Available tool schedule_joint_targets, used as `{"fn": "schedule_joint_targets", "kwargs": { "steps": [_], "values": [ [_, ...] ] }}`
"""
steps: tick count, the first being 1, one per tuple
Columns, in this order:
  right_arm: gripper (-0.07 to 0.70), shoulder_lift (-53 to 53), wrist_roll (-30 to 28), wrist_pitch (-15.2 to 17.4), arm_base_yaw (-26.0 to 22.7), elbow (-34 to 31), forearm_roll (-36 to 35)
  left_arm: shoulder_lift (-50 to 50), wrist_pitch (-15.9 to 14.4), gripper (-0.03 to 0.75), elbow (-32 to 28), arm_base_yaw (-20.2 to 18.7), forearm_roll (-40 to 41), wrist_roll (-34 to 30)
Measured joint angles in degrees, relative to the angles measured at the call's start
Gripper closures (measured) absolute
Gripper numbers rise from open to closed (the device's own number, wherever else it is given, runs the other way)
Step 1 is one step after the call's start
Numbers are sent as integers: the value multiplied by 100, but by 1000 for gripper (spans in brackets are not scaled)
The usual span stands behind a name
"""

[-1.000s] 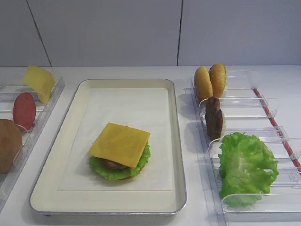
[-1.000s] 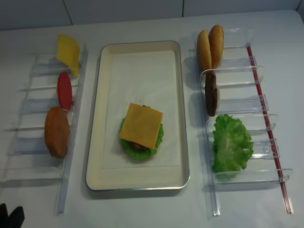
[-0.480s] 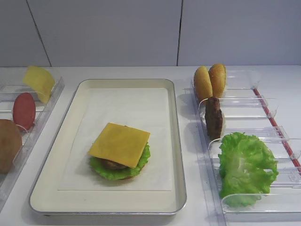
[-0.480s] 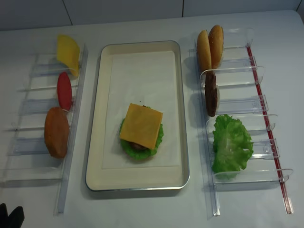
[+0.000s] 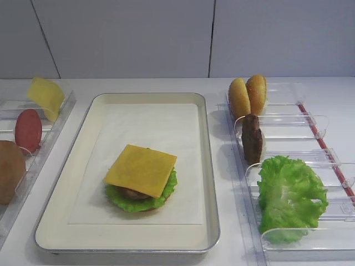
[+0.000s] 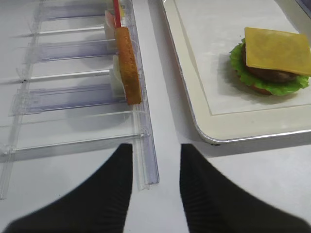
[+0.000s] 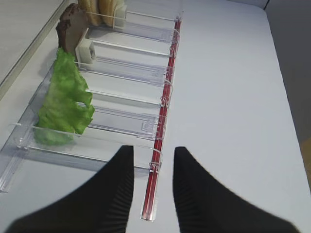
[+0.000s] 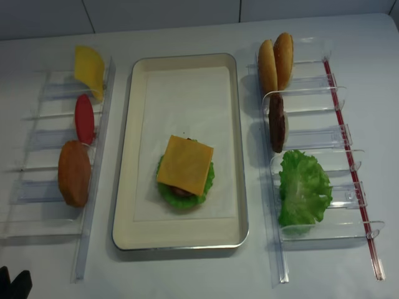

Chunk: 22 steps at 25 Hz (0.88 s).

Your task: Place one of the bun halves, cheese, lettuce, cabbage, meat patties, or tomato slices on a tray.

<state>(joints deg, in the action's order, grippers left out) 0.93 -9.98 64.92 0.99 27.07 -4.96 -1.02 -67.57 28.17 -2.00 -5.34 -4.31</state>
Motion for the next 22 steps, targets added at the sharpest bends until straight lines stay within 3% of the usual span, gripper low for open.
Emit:
{"fn": "schedule_joint_targets", "kwargs": {
  "steps": [22],
  "values": [
    [386,0,0,0,0,0,0,0,0,493,0,0,0,0]
  ]
}}
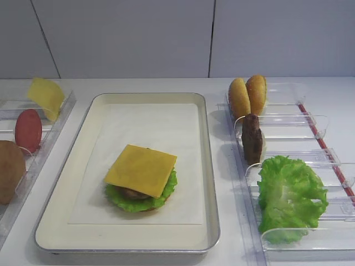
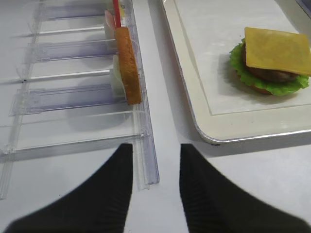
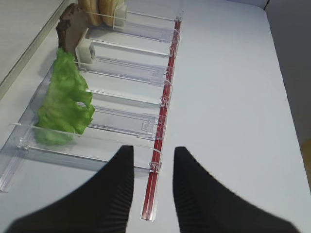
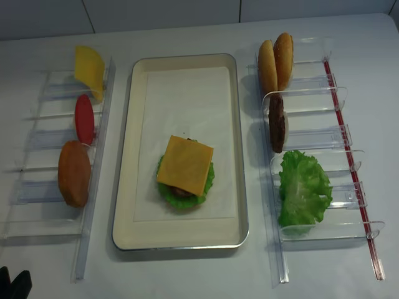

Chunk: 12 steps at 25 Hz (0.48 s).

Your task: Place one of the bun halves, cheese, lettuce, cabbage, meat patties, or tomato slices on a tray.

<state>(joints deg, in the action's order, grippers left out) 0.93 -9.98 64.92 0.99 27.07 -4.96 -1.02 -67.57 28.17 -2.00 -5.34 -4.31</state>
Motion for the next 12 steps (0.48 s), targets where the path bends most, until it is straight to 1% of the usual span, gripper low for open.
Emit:
{"fn": "schedule_joint_targets", "kwargs": {
  "steps": [12],
  "values": [
    [386,0,0,0,0,0,0,0,0,493,0,0,0,0]
  ]
}}
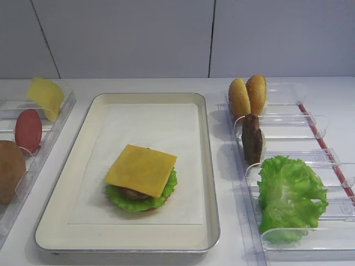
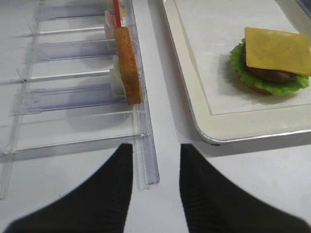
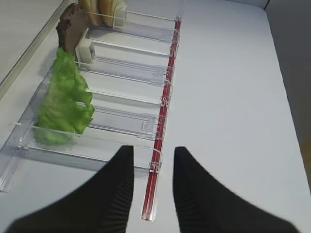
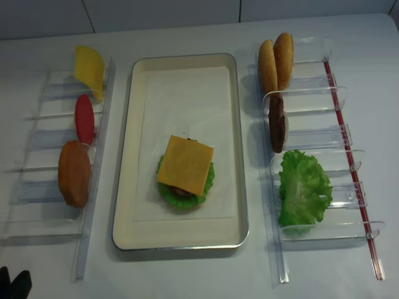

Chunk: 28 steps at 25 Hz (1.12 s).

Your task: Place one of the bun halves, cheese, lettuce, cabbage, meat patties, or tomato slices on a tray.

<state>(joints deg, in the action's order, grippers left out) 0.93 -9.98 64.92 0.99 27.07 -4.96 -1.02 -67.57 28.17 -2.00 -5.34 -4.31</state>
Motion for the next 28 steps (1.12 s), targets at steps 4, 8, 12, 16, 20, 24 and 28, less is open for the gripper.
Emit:
{"fn": "schedule_joint_targets", "kwargs": {
  "steps": [4,8,12,16,20,24,28],
  "values": [
    [386,0,0,0,0,0,0,0,0,493,0,0,0,0],
    [386,0,-11,0,0,0,0,0,0,493,0,0,0,0],
    [386,0,-11,0,0,0,0,0,0,493,0,0,0,0],
    [386,0,-11,0,0,0,0,0,0,493,0,0,0,0],
    [386,0,0,0,0,0,0,0,0,493,0,0,0,0],
    [386,0,0,0,0,0,0,0,0,493,0,0,0,0],
    [386,0,0,0,0,0,0,0,0,493,0,0,0,0]
  ]
}}
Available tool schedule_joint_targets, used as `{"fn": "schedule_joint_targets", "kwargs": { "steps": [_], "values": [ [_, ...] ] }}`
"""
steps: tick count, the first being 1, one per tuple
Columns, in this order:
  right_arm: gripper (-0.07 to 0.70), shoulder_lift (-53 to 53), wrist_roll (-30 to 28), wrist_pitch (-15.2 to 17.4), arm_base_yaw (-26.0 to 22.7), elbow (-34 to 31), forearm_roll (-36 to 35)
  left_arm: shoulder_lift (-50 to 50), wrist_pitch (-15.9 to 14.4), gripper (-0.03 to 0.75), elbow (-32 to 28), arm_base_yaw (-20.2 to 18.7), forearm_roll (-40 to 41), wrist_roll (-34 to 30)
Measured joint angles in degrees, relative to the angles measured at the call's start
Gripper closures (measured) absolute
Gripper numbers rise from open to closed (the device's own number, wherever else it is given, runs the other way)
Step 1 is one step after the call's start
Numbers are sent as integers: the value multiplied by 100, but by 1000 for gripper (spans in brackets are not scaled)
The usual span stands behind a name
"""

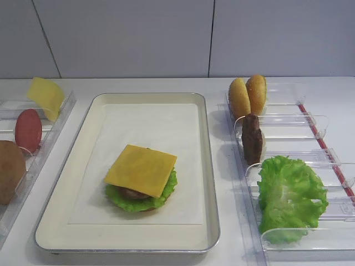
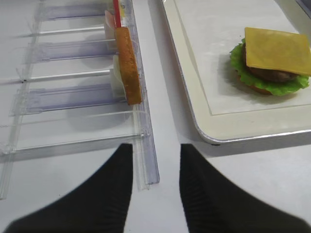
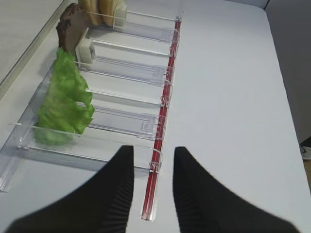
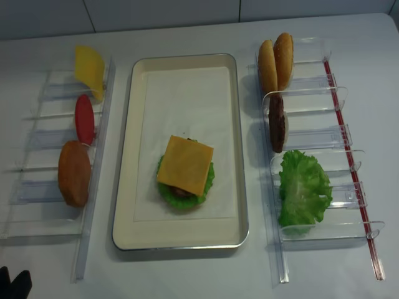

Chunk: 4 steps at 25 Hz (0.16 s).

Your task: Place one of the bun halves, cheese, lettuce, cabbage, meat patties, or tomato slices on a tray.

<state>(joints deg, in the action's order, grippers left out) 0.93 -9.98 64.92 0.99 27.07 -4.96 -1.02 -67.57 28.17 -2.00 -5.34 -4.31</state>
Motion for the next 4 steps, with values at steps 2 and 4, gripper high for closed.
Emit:
{"fn": "schedule_joint_targets", "kwargs": {
  "steps": [2,4],
  "values": [
    [386,0,0,0,0,0,0,0,0,493,0,0,0,0],
    [386,0,0,0,0,0,0,0,0,493,0,0,0,0]
  ]
}}
